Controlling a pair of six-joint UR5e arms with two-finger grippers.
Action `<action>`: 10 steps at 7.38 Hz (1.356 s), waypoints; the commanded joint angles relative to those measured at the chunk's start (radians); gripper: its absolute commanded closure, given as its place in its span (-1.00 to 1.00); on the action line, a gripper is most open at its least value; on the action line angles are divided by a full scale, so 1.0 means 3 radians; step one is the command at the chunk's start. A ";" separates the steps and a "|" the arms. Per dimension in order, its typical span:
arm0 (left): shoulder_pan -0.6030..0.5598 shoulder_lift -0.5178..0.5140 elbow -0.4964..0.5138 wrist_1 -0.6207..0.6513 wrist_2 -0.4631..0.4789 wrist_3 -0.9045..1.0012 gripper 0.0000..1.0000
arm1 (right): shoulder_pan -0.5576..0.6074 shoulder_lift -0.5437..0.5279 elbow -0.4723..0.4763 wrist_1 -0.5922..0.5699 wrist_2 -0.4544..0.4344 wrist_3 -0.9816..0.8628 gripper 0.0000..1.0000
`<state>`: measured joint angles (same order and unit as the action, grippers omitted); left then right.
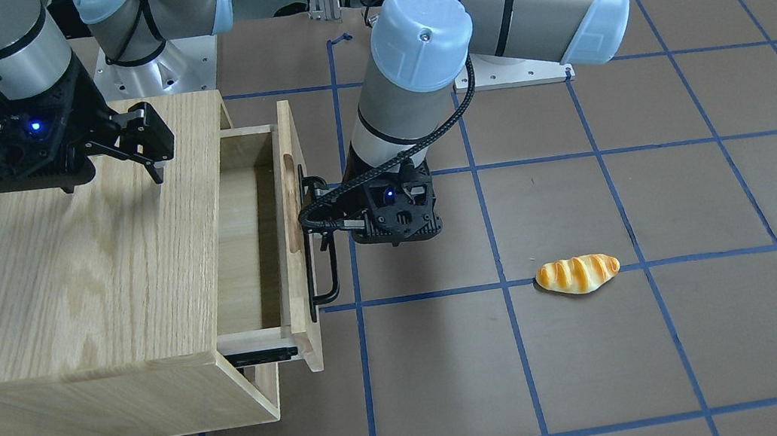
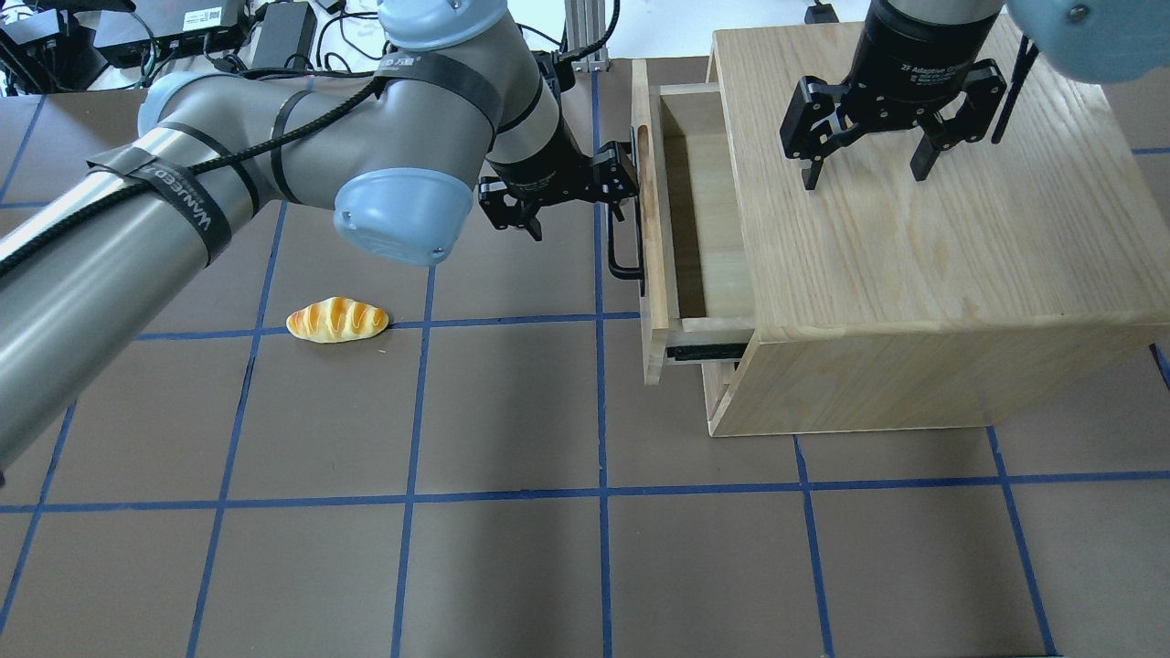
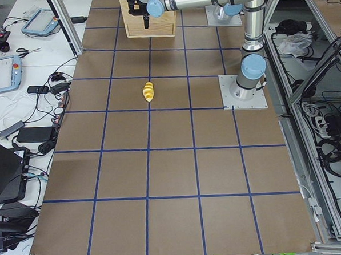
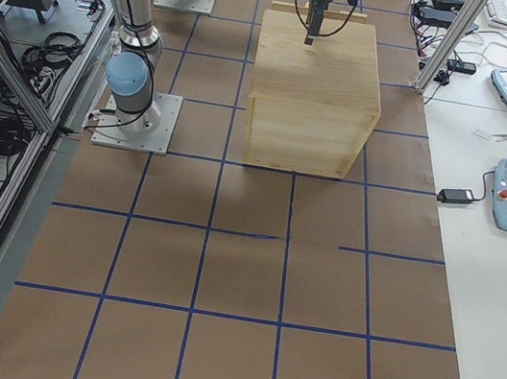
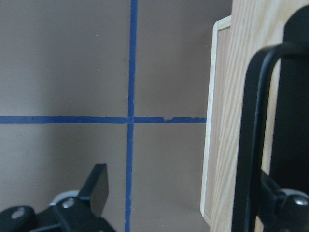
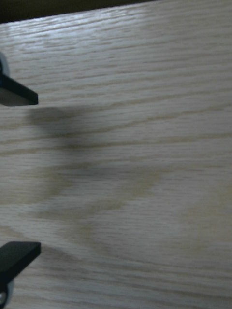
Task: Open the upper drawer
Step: 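Pull the black handle with the left gripper, sliding the drawer outward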
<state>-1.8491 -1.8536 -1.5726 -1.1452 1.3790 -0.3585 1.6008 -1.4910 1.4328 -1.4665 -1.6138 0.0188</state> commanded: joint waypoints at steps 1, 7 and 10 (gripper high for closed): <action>0.0195 0.0139 -0.0004 -0.0242 0.0056 0.0151 -1.00 | -0.0003 0.0000 0.0000 0.0000 0.0000 0.0004 -1.00; 0.0544 0.0283 -0.0183 -0.0355 0.0051 0.0361 -1.00 | -0.0003 0.0000 0.0005 0.0000 0.0000 0.0004 -1.00; 0.0687 0.0349 -0.0183 -0.0493 0.0041 0.0443 -1.00 | 0.0002 0.0000 0.0000 0.0000 0.0000 0.0004 -1.00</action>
<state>-1.6598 -1.7562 -1.6267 -1.2823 1.3921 -0.2303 1.6011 -1.4911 1.4333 -1.4665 -1.6137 0.0188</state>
